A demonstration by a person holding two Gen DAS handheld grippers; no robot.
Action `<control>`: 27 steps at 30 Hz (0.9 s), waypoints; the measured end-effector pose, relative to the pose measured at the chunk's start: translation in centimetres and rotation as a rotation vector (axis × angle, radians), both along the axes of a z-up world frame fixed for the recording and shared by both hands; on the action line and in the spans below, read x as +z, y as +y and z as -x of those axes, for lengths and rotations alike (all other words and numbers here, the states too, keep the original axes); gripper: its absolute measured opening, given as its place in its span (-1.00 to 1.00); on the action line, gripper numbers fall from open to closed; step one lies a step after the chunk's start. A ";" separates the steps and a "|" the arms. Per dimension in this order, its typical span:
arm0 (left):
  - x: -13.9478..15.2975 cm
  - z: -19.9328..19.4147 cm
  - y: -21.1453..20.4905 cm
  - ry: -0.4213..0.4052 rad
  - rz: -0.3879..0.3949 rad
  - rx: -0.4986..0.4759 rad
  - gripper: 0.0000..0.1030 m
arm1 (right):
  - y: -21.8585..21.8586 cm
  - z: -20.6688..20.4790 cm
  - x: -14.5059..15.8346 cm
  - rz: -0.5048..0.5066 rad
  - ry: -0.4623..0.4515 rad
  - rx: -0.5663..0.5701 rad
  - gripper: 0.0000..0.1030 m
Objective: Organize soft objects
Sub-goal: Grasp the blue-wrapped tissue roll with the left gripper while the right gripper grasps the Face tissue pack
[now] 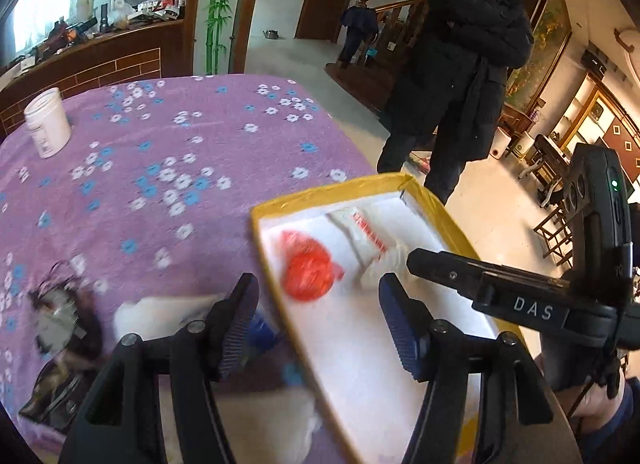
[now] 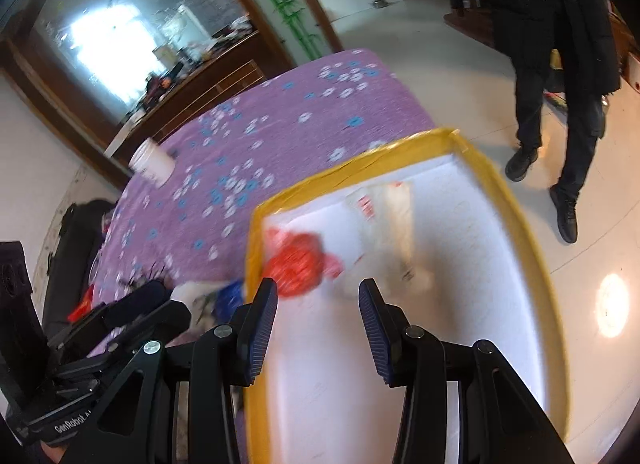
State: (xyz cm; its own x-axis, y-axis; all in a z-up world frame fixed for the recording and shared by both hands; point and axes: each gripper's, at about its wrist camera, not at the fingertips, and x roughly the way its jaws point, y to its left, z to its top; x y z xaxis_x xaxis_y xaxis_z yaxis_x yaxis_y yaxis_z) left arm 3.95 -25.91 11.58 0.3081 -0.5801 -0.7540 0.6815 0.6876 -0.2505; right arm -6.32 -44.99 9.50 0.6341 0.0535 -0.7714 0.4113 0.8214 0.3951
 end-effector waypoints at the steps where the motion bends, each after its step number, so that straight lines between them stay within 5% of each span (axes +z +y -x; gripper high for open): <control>1: 0.1 0.4 1.0 -0.006 -0.006 0.003 0.19 | 0.7 0.2 0.1 0.006 -0.001 0.011 -0.11; 16: -2.4 5.1 21.0 0.020 -0.087 0.096 0.24 | 18.1 1.8 -3.2 -0.055 0.064 0.403 -0.05; 27: -6.5 4.4 29.0 0.022 -0.234 0.177 0.58 | 22.2 1.4 -3.8 -0.035 0.090 0.450 0.22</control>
